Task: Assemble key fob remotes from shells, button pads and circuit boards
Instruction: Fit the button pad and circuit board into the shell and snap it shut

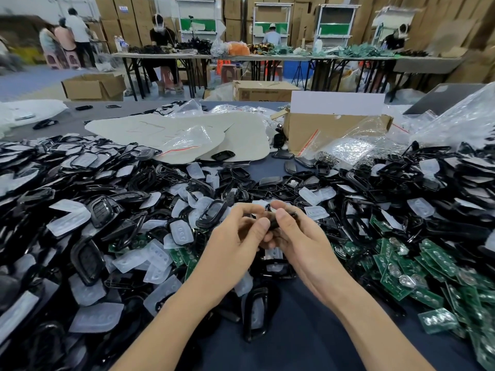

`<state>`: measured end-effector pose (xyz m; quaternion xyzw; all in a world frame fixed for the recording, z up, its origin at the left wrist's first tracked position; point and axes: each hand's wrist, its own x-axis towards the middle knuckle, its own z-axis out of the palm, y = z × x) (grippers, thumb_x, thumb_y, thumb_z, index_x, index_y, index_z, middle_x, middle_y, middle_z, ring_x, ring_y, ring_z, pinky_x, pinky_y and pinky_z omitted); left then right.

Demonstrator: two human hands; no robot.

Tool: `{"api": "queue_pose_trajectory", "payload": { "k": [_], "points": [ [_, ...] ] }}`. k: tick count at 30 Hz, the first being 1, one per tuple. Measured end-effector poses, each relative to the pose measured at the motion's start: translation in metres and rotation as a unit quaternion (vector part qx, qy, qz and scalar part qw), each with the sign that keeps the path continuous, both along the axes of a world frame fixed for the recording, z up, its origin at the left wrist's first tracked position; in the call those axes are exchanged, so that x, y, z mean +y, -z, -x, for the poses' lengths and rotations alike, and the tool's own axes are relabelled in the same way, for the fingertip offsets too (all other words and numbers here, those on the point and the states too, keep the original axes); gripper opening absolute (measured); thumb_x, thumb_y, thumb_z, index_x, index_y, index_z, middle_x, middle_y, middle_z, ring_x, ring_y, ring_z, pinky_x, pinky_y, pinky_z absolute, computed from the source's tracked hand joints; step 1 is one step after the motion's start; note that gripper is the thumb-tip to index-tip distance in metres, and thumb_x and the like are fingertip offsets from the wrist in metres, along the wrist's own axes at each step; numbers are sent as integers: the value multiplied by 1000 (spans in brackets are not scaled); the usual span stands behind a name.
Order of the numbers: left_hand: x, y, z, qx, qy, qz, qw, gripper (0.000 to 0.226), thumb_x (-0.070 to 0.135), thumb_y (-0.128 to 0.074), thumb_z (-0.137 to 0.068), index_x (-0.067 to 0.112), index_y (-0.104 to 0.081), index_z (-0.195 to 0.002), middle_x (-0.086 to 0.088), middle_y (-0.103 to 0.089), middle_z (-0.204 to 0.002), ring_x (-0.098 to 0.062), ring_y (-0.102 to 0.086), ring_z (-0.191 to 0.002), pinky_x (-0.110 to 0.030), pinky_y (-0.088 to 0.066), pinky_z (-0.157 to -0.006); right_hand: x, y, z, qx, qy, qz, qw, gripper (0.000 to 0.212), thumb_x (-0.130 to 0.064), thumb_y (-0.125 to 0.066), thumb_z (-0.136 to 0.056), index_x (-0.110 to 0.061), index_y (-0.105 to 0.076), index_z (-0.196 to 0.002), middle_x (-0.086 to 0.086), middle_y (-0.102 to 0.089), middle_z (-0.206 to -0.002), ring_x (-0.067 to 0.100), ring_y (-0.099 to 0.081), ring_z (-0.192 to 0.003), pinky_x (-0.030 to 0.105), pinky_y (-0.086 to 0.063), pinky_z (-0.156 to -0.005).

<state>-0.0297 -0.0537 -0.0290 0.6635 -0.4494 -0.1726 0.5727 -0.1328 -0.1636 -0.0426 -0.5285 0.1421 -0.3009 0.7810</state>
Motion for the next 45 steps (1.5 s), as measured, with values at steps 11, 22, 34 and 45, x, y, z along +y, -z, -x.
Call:
{"api": "queue_pose_trajectory", "payload": {
  "k": [11,22,34,45],
  "points": [
    [-7,-7,-4,419,138,30,897,37,26,-61,-92,6,-69,-121,-3,-60,-76,-14,-58,-73,-24,-51,-64,0,-5,5,-17,4,71,997,43,-44,-64,-87,-15,-63,-118,9,-72,-117,18,-64,-84,26,-54,-76],
    [-5,-2,-6,382,153,28,911,26,24,-55,-97,4,-67,-108,-1,-54,-72,-12,-50,-70,-21,-48,-63,-2,-4,10,3,-16,167,986,35,-25,-54,-96,-18,-54,-130,1,-69,-123,15,-66,-85,24,-54,-81],
    [0,-2,-5,-64,-49,35,996,33,13,-62,-96,39,-65,-116,16,-61,-103,-2,-61,-97,-10,-45,-81,4,-9,7,10,38,110,993,24,-33,-57,-96,-27,-72,-113,10,-75,-107,25,-74,-91,27,-58,-78],
    [2,-10,0,23,-33,72,997,22,35,-56,-95,33,-71,-111,9,-64,-96,-1,-61,-78,-14,-46,-72,10,-13,7,-2,79,175,981,20,-24,-53,-97,-19,-65,-112,3,-74,-108,25,-76,-91,25,-59,-72]
  ]
}}
